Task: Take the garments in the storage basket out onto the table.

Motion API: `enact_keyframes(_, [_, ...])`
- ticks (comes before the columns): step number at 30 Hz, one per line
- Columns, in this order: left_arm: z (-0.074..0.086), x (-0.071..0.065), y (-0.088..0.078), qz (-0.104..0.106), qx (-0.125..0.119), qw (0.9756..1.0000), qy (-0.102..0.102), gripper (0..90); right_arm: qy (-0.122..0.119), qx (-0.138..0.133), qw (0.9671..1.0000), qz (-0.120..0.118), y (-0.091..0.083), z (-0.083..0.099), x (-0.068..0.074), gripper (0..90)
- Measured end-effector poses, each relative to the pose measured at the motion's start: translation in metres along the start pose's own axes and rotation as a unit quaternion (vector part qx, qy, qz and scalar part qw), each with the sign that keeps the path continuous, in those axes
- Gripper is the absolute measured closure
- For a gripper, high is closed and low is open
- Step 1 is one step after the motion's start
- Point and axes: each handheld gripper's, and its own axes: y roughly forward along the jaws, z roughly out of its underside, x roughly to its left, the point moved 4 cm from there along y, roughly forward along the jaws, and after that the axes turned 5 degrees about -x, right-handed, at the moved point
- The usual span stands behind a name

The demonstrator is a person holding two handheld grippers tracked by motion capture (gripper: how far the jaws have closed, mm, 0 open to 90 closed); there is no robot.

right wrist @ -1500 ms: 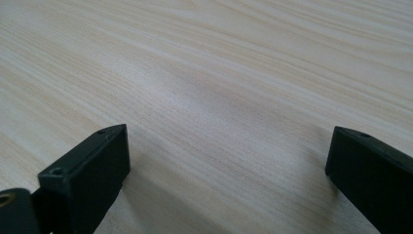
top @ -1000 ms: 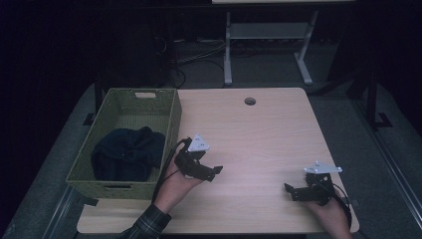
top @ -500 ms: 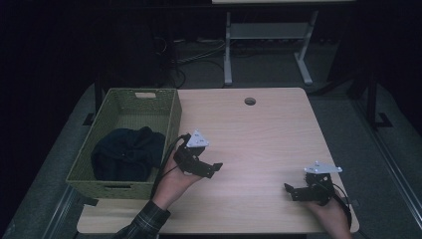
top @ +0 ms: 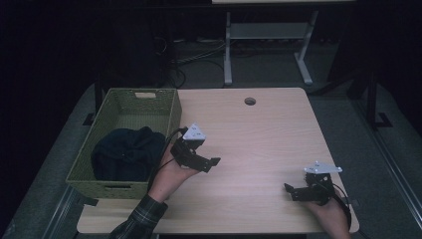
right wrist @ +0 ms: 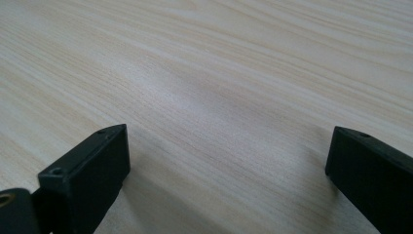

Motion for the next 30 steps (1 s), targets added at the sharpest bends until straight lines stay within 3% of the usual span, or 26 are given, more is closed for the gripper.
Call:
enact_keyframes(11, [-0.004, 0.013, -0.008, 0.015, -0.005, 0.9999, 0.003, 14.3, 0.002, 0.0, 1.0, 0.0, 0.0, 0.0, 0.0, 2.0])
enact_keyframes(30, [-0.006, 0.035, -0.035, 0.004, -0.015, 0.9999, -0.006, 14.3, -0.002, 0.0, 1.0, -0.003, 0.0, 0.0, 0.0, 2.0])
